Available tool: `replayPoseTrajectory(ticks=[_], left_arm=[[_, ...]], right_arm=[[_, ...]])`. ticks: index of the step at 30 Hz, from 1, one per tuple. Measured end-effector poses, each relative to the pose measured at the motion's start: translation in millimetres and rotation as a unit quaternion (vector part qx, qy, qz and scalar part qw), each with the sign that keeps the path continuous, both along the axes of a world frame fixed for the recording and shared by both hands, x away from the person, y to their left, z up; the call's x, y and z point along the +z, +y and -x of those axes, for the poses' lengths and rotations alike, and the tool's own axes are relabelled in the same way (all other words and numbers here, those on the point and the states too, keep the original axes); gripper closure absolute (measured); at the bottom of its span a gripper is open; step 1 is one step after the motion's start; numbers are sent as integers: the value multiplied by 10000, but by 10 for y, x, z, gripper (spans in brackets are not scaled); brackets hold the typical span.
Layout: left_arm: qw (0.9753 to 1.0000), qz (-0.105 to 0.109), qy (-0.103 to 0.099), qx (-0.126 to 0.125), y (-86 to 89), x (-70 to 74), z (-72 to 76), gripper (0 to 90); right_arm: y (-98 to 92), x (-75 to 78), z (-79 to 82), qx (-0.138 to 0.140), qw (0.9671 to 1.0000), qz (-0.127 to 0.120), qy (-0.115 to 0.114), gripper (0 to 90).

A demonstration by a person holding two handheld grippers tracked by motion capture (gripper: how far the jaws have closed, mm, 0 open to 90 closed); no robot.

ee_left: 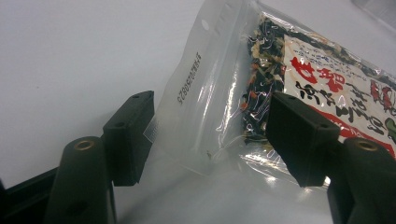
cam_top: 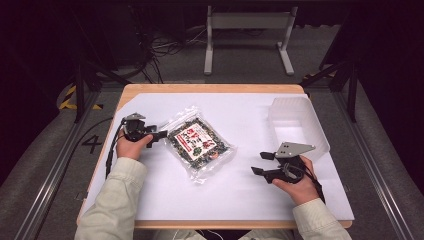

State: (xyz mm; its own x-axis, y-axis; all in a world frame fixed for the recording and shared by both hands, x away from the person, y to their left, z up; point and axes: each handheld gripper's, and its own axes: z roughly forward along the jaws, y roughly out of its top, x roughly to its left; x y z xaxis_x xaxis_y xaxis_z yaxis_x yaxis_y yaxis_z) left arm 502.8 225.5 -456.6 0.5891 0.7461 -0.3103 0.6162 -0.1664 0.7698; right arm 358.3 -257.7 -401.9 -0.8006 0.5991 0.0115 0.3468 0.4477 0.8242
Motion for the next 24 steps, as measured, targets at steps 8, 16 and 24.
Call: replayPoseTrajectory(ticks=[8, 16, 24], left_arm=[[9999, -13, 62, -116, -10, -7, 4, 470], [9997, -63, 161, -157, -11, -16, -1, 549], [9990, -299, 57, -318, -91, -9, 33, 618]], right_arm=[[6, -6, 3, -5, 10000, 17, 17, 355], [8, 1, 17, -3, 10000, 22, -2, 354], [7, 8, 26, -24, 9999, 96, -65, 356]])
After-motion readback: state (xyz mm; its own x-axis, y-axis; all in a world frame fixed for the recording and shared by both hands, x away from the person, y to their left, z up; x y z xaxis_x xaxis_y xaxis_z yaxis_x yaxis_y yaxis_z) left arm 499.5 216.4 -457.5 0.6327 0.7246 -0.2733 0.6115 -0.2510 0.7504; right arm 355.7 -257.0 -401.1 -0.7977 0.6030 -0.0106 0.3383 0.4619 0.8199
